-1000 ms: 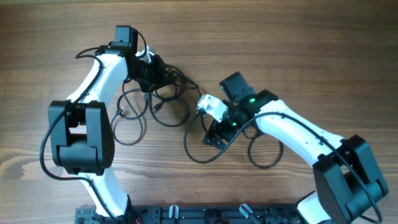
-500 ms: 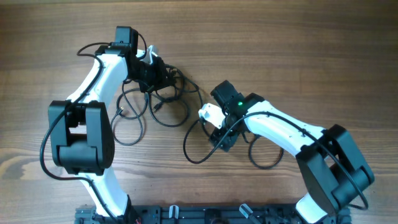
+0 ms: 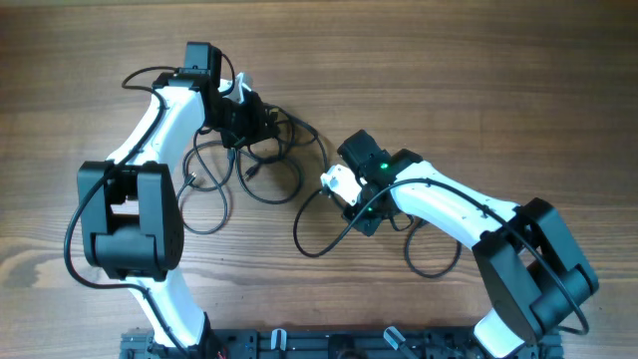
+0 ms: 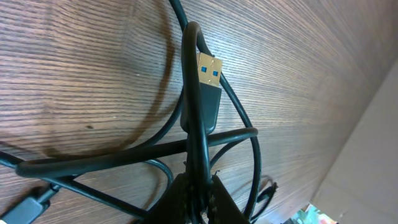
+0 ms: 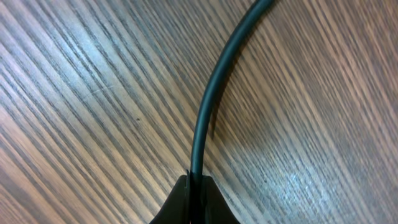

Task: Untangle cables
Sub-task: 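Grasp a black cable with the right gripper and pull it up-right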

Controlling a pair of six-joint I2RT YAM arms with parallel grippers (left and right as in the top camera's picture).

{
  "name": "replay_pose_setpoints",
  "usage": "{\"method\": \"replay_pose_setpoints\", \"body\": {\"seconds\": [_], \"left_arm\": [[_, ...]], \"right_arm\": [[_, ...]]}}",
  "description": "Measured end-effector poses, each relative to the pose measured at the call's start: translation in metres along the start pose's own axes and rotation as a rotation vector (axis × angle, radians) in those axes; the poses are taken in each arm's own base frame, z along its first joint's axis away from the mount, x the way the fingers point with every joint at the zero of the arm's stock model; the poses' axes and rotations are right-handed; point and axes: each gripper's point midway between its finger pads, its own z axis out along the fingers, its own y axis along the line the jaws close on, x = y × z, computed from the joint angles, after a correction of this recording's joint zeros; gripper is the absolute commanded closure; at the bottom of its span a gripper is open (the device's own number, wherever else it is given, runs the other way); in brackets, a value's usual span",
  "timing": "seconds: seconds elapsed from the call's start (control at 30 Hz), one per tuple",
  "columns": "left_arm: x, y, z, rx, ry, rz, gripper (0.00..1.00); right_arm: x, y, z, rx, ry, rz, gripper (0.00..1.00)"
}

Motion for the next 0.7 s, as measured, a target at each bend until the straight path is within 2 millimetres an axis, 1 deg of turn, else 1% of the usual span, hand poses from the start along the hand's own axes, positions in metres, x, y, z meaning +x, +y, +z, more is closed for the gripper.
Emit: {"method": "replay_pose_setpoints", "body": {"seconds": [0.03, 0.07, 0.1, 0.13, 0.17, 0.2, 0.23, 0.27, 0.3, 0.33, 0.37, 0.4, 0.43, 0.47, 0.53, 0.63, 0.7], "left_arm": [[-0.001, 0.002, 0.0, -0.01, -0.004, 0.0, 0.67], [-0.001, 0.003, 0.0, -0.018, -0.008, 0.008, 0.55], [-0.002, 0.004, 0.0, -0.026, -0.011, 0.01, 0.34], [-0.002, 0.006, 0.0, -0.035, -0.014, 0.007, 0.17], [-0.003, 0.008, 0.0, -0.043, -0.017, 0.009, 0.1], [-0.003, 0.009, 0.0, -0.049, -0.019, 0.009, 0.04], [-0.003, 0.009, 0.0, -0.054, -0.021, 0.01, 0.0], [-0.004, 0.01, 0.0, -0.057, -0.022, 0.009, 0.0], [-0.004, 0.01, 0.0, -0.06, -0.025, 0.015, 0.0], [-0.005, 0.011, 0.0, -0.062, -0.028, 0.013, 0.0], [-0.005, 0.011, 0.0, -0.063, -0.03, 0.014, 0.0], [-0.005, 0.011, 0.0, -0.064, -0.03, 0.014, 0.0], [-0.005, 0.011, 0.0, -0.064, -0.031, 0.015, 0.0], [-0.005, 0.011, 0.0, -0.065, -0.031, 0.014, 0.0], [-0.006, 0.011, 0.0, -0.067, -0.033, 0.015, 0.0], [-0.006, 0.011, 0.0, -0.067, -0.034, 0.016, 0.0], [-0.007, 0.012, -0.001, -0.07, -0.036, 0.016, 0.0]], "right_arm": [[0.001, 0.0, -0.001, -0.002, 0.005, 0.01, 0.96], [0.0, 0.0, -0.003, 0.001, 0.006, 0.02, 0.96], [0.0, 0.0, -0.007, 0.007, 0.007, 0.034, 0.96], [-0.004, -0.001, -0.015, 0.018, -0.006, 0.04, 0.96], [-0.008, -0.002, -0.024, 0.032, -0.025, 0.043, 0.96], [-0.017, -0.004, -0.039, 0.054, -0.067, 0.044, 0.96], [-0.025, -0.005, -0.054, 0.075, -0.109, 0.044, 0.96], [-0.034, -0.006, -0.072, 0.097, -0.164, 0.042, 0.96], [-0.048, -0.007, -0.099, 0.132, -0.249, 0.036, 0.96], [-0.063, -0.008, -0.132, 0.17, -0.356, 0.029, 0.96], [-0.071, -0.007, -0.157, 0.198, -0.432, 0.026, 0.96], [-0.083, -0.006, -0.192, 0.236, -0.549, 0.026, 0.96], [-0.089, -0.004, -0.225, 0.27, -0.652, 0.026, 0.96], [-0.092, -0.002, -0.249, 0.293, -0.73, 0.031, 0.96], [-0.089, 0.004, -0.294, 0.332, -0.869, 0.046, 0.96], [-0.079, 0.012, -0.333, 0.356, -0.989, 0.072, 0.96], [-0.072, 0.015, -0.348, 0.363, -1.034, 0.09, 0.96]]}}
